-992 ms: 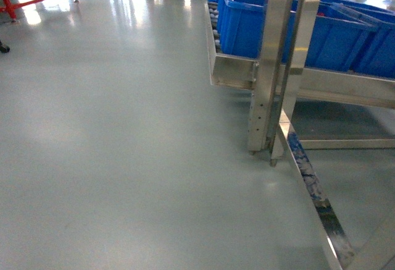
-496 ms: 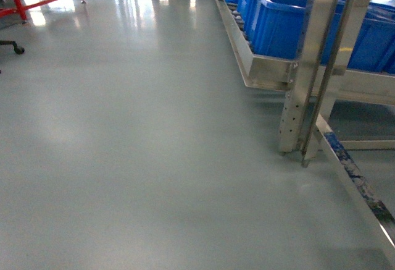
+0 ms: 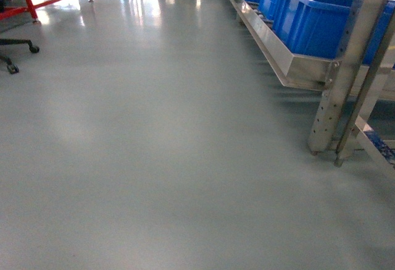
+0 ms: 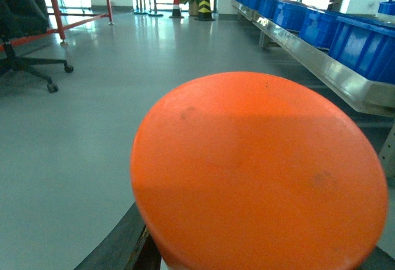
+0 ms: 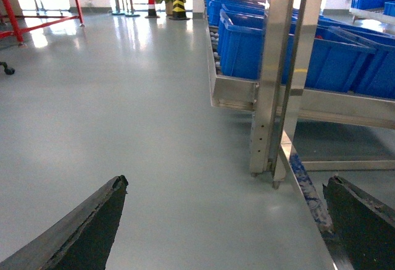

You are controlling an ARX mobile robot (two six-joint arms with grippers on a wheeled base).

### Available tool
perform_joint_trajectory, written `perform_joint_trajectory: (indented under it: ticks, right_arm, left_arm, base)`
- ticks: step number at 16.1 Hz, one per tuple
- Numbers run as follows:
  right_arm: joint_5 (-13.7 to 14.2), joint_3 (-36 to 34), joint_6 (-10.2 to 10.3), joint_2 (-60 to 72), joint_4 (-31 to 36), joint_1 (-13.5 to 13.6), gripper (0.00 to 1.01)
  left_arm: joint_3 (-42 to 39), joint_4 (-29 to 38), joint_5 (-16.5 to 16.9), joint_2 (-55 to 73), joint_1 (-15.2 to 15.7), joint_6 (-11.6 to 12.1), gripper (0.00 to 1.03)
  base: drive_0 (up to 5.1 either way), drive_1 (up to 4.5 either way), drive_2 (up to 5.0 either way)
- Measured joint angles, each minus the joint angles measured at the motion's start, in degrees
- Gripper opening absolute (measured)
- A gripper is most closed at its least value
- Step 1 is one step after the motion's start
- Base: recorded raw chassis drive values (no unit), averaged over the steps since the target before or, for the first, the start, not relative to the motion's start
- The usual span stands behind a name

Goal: Pick capacitor and pack into box

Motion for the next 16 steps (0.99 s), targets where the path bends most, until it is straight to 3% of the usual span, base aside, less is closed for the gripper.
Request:
perform_joint_trajectory:
  ticks: [16]
  right_arm:
    - [-0.02,0.0,0.0,0.0,-0.04,0.0,0.98]
  left_arm:
    - [0.0,0.0,0.02,0.0,0.0,0.0,0.44]
  base:
    - [0.0,0.0,0.0]
